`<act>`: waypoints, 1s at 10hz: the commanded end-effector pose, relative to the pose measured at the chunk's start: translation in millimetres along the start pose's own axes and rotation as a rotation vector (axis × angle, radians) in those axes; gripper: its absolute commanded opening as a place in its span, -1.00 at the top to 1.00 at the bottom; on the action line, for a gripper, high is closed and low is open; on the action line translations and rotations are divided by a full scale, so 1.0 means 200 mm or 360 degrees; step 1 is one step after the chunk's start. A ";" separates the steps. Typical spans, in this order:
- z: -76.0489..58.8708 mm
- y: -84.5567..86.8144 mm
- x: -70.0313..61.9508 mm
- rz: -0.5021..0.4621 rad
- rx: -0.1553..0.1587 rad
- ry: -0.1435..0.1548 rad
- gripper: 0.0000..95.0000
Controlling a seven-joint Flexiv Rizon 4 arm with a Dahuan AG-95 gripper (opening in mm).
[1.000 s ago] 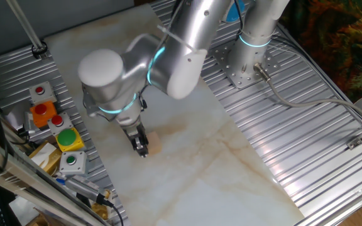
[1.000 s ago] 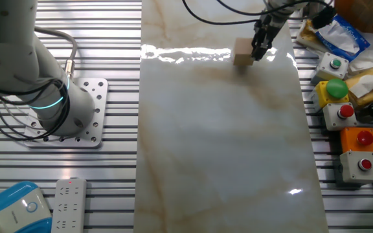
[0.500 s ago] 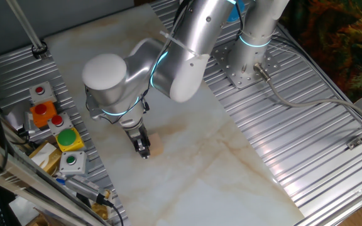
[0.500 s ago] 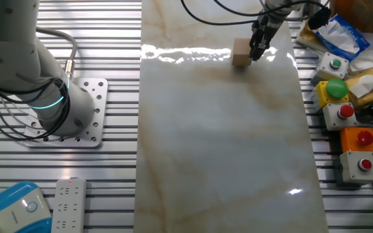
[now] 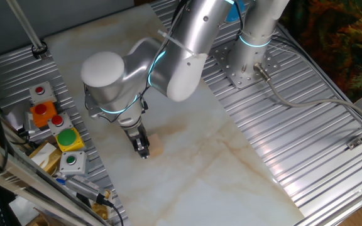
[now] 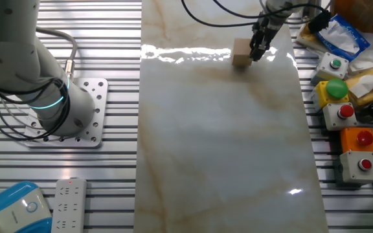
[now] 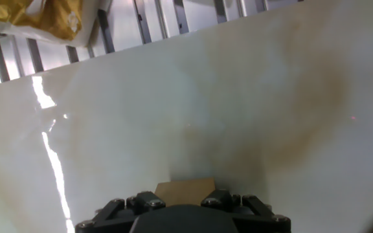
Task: Pick up the small block on the left and move it to the right
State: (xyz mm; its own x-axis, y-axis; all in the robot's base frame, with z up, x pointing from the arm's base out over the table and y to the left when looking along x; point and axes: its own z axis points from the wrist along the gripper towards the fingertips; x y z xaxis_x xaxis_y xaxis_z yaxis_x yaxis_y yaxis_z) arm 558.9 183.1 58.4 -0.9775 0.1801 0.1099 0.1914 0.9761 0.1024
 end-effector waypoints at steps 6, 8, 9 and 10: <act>-0.01 0.00 0.00 -0.0058 0.0051 -0.0013 -0.60; -0.04 -0.01 0.02 -0.0055 0.0071 -0.0016 -0.60; -0.08 -0.04 0.03 -0.0065 0.0092 -0.0007 -0.20; -0.13 -0.09 0.04 -0.0099 0.0137 -0.0011 -0.20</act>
State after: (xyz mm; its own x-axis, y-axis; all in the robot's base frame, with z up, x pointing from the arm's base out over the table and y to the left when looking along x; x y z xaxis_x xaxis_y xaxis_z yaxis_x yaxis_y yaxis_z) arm 550.2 169.4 78.3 -0.9859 0.1343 0.0997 0.1387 0.9896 0.0381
